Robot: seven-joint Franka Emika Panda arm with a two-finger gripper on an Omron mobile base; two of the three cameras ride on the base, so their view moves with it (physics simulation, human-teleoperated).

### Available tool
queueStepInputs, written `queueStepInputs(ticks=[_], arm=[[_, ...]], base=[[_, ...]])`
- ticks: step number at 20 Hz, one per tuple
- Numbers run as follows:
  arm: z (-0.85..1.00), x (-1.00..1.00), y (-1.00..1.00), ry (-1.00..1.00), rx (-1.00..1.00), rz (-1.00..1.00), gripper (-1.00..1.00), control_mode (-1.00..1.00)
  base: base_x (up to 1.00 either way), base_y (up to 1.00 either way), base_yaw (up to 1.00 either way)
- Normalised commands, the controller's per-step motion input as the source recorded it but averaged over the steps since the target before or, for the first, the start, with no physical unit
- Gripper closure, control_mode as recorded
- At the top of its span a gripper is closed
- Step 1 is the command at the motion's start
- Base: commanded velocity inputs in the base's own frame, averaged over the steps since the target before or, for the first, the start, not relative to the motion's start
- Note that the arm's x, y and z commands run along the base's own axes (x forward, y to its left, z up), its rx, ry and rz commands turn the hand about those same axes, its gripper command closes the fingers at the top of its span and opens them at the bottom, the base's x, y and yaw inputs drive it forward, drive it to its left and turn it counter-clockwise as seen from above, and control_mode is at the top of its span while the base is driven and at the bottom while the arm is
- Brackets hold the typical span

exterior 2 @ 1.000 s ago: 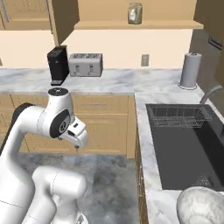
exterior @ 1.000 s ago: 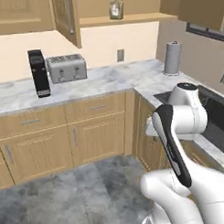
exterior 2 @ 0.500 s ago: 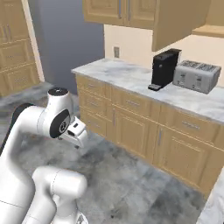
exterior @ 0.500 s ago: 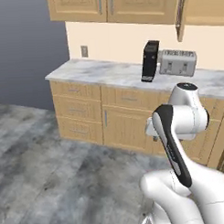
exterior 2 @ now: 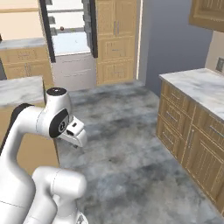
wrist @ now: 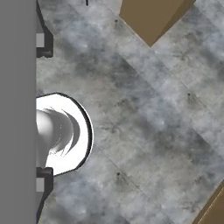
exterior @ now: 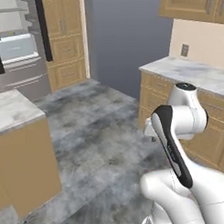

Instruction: Pick the egg and butter from the fridge and place them by the bowl for mixing.

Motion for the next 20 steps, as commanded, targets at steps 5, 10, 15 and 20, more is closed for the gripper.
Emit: queueStepInputs(ticks=[5,10,15,20], arm=[[0.0,0.0,0.0,0.0,0.0,0.0,-1.0,1.0],[0.0,0.0,0.0,0.0,0.0,0.0,-1.0,1.0],[0.0,0.0,0.0,0.0,0.0,0.0,-1.0,1.0],[0.0,0.0,0.0,0.0,0.0,0.0,-1.0,1.0]], base=[[0.91,0.0,0.13],[0.94,0.0,0.01],[0.94,0.0,0.01],[0.86,0.0,0.23]])
